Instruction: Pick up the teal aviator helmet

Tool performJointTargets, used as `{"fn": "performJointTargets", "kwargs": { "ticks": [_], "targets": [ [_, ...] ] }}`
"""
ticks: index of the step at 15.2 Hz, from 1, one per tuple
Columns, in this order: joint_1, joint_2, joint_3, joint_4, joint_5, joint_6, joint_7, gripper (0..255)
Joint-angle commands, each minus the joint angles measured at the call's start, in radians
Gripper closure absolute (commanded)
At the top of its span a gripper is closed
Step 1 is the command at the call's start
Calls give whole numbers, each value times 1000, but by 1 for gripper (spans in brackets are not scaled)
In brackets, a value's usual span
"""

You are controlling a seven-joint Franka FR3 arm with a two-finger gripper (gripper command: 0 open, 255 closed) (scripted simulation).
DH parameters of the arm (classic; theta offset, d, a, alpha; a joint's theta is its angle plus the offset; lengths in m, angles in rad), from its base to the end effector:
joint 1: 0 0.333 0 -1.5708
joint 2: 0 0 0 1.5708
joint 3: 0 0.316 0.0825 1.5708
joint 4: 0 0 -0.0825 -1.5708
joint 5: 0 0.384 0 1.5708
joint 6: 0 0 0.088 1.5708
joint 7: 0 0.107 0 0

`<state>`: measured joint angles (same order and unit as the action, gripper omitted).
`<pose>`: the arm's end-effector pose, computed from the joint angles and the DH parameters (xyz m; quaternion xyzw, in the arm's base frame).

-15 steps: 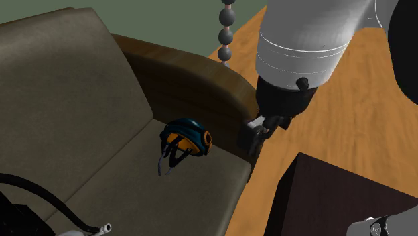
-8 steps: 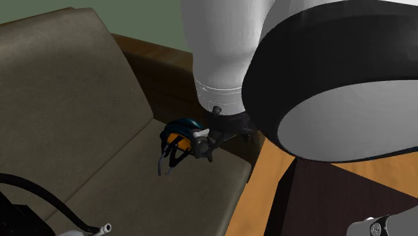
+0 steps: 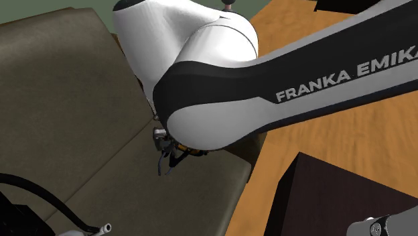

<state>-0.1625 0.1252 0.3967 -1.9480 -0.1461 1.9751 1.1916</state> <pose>0.5620 0.1188 0.4141 0.9000 -0.4318 -0.0056 0.0599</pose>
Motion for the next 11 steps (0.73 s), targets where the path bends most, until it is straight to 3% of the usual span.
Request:
{"fn": "performJointTargets", "kwargs": {
  "ticks": [1,11],
  "targets": [
    [5,83,-12,70,-32,5,77,0],
    [70,482,-114,503,-111,-42,362,0]
  ]
}}
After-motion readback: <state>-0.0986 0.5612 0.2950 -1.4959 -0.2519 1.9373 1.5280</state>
